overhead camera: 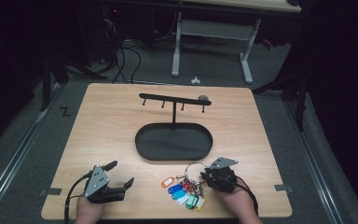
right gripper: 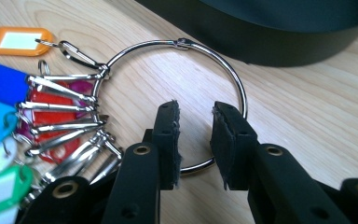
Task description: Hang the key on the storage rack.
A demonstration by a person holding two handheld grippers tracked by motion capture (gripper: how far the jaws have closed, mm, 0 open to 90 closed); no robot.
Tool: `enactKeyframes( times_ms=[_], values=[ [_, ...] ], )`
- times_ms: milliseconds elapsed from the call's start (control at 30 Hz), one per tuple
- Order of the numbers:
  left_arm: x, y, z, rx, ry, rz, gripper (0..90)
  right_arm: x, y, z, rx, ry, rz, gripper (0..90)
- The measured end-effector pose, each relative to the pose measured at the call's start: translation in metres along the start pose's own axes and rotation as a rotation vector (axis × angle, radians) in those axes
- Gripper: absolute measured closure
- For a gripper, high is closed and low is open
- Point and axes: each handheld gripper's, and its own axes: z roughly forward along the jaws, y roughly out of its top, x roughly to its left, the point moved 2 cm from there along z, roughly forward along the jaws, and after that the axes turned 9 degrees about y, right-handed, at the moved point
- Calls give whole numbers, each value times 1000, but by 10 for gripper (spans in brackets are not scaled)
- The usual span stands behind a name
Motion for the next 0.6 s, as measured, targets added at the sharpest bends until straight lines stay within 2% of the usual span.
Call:
enactKeyframes(
  times_ms=[133,167,267,367,600],
  values=[
    [0,0,-1,-1,-2,1,150,-7,-6,-7,1,-24,2,708],
    [1,0,-1,0,-4,-1,150,-14,-11,-13,5,-49,6,706],
    [1,0,-1,0,-5,0,150,-20,-14,-17,11,-70,12,705],
    [1,0,-1,-4,-2,-4,150,-34,-23,-29,17,-110,50,698],
    [1,0,-1,-3,-5,-3,150,-43,-27,-43,-25,-113,110,655]
  ],
)
